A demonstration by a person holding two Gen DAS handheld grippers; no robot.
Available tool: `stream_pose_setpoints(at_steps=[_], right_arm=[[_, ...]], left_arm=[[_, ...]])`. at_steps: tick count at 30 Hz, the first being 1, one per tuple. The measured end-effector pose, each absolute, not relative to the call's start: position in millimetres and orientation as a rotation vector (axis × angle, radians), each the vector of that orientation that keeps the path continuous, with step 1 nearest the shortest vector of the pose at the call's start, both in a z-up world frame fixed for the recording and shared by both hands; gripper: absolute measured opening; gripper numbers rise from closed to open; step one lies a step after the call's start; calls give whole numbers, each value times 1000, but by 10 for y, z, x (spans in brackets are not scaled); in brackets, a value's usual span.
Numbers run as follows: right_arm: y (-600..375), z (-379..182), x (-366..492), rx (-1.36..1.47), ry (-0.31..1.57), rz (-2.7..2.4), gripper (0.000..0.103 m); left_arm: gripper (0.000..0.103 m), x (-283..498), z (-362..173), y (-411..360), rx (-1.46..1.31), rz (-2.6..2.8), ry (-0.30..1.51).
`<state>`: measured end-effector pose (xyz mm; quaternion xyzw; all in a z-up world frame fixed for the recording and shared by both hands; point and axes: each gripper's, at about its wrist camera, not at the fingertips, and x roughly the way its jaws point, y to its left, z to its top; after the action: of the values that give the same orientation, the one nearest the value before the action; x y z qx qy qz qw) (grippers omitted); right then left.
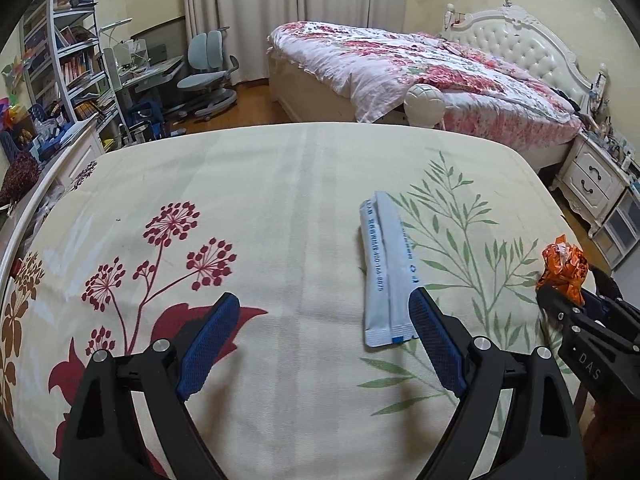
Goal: Collect trash
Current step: 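Grasp the orange plastic bag with the right tool while the left tool grasps the toothpaste tube, then carry the tube with the left tool while the right tool carries the orange bag to the bin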
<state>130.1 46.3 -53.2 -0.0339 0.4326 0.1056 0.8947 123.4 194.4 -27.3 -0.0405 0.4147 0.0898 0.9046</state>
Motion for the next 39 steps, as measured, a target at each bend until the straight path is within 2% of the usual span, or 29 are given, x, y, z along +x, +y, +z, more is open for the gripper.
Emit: stream_pose_setpoints(at_steps=[13,16,19,24,26,30,39], right_arm=[[347,-540,1387,-40,887,228,32],[351,-539,1395,-41,887,229,32],[348,-536,1409,-43,888,229,32],[352,-531,1422,-42,883,228,34],[366,-531,1427,-41,882,232,37],[393,-528,1456,-34,884,239,52],[292,-502,1509,64,887,217,52]], left_arm=[[86,1580,-423,1675,-45,166,911],[69,1595,-449,1672,-42,153,926],[64,1583,-461,1682,-55,134,924],[37,1550,-448,1661,-33,123,899],[36,1548,-448,1656,-28,118,896],[32,1542,-443,1640,-18,112,890],[30,1556,-424,1657,-28,113,885]])
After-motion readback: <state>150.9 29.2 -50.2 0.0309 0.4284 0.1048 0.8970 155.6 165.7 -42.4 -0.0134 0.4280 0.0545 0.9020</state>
